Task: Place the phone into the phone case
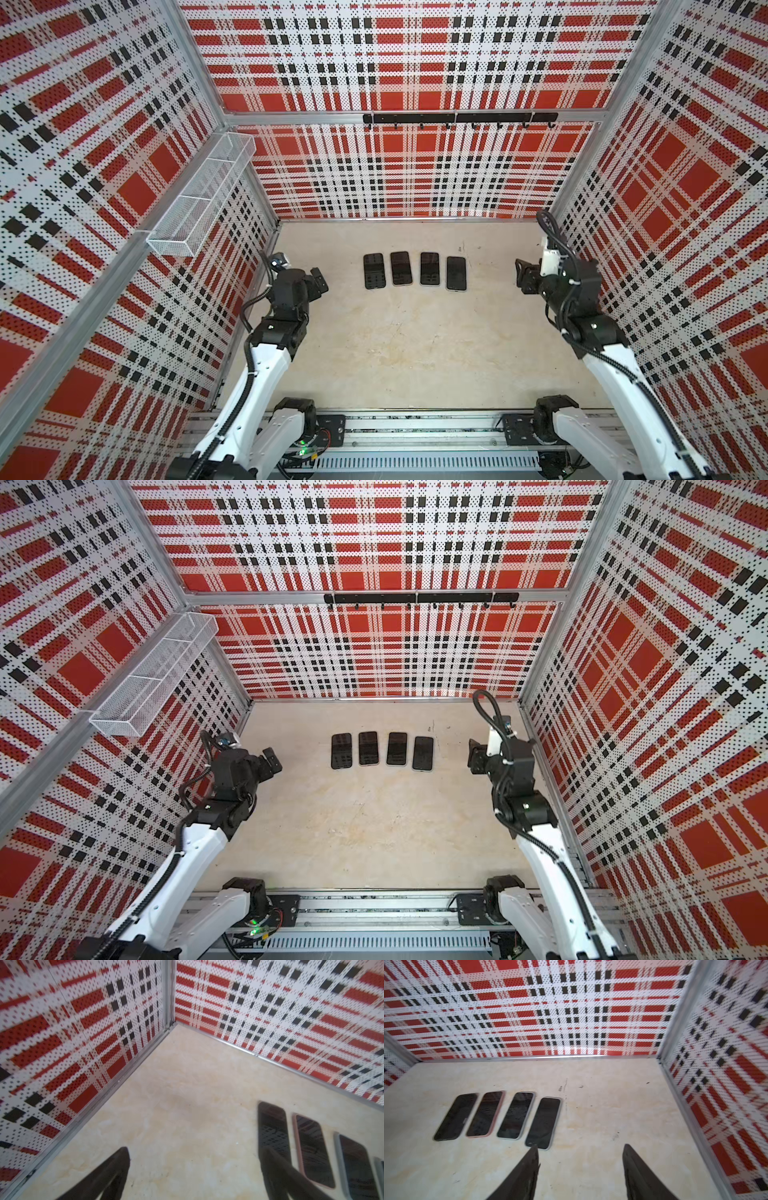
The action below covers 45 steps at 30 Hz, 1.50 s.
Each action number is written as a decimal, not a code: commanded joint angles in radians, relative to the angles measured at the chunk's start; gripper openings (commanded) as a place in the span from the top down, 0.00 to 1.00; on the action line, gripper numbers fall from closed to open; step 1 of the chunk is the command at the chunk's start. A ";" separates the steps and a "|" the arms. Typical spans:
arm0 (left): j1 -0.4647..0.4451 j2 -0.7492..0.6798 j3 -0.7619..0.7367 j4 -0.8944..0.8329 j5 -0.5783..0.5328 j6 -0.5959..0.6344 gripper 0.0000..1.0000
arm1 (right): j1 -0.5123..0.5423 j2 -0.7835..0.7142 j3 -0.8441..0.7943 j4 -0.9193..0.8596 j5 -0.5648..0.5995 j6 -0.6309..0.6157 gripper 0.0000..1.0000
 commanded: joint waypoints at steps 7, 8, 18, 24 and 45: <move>0.048 0.137 -0.317 0.664 0.023 0.114 0.00 | -0.022 0.006 -0.439 0.601 0.246 -0.126 0.37; 0.052 0.160 -0.320 0.680 0.028 0.119 0.00 | -0.023 0.032 -0.471 0.678 0.246 -0.131 0.36; 0.066 0.476 -0.251 0.934 0.191 0.302 0.01 | -0.079 0.645 -0.550 1.435 0.027 -0.089 0.33; 0.061 0.649 -0.235 1.118 0.330 0.347 0.01 | -0.113 0.728 -0.457 1.313 -0.059 -0.078 0.27; -0.030 0.652 -0.253 1.159 0.160 0.415 0.01 | -0.109 0.750 -0.367 1.177 -0.133 -0.112 0.00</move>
